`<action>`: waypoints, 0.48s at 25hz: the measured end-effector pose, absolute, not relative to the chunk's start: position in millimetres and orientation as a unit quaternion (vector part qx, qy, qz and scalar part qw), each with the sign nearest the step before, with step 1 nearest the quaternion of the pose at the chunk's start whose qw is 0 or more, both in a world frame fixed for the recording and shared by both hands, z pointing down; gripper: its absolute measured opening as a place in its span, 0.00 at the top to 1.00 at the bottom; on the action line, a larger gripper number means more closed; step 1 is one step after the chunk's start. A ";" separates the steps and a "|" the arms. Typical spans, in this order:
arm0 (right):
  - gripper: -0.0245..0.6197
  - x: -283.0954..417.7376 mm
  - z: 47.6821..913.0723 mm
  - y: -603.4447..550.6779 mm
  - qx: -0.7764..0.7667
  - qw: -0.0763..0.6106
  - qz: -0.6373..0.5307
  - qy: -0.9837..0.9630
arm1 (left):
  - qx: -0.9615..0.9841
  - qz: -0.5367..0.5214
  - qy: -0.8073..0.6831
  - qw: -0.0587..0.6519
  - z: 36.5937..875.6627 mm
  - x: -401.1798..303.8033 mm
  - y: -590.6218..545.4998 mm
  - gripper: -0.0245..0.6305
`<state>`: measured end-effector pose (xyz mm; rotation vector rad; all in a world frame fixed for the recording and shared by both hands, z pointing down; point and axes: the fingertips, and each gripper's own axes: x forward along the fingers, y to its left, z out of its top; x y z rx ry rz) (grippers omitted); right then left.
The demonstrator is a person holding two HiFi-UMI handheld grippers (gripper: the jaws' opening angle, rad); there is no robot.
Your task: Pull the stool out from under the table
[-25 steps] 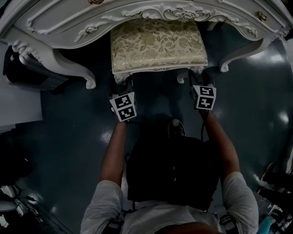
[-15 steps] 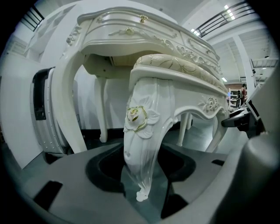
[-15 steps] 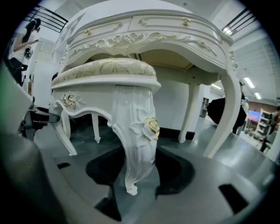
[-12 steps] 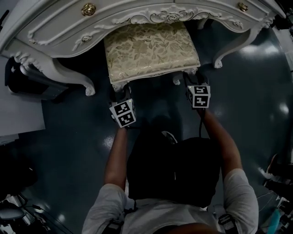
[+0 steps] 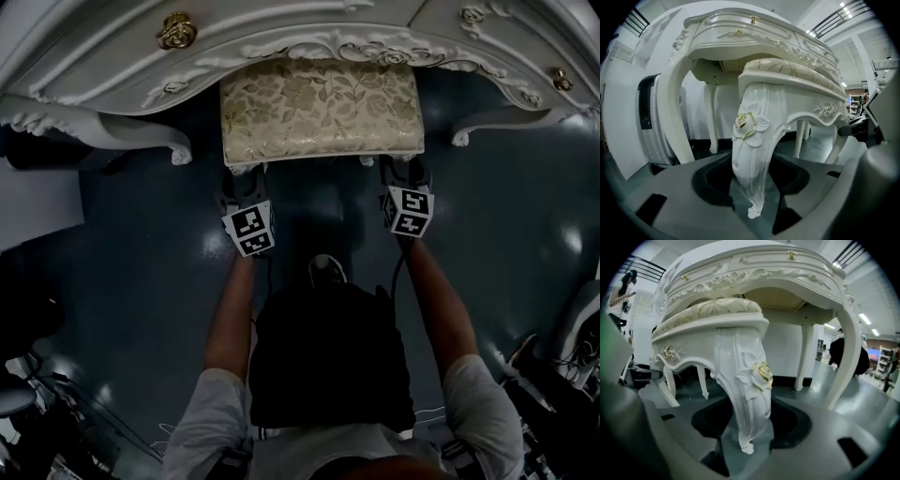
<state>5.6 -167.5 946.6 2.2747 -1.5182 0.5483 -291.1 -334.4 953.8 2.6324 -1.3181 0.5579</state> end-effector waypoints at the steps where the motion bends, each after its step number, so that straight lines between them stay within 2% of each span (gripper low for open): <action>1: 0.57 7.8 947.7 -169.8 0.805 0.176 0.202 -0.530 | 0.876 0.188 -0.438 0.076 954.5 -290.0 -336.7 0.60; 12: 0.57 -0.2 948.1 -156.3 0.766 0.231 0.282 -0.529 | 0.848 0.279 -0.429 0.137 956.1 -302.3 -310.8 0.60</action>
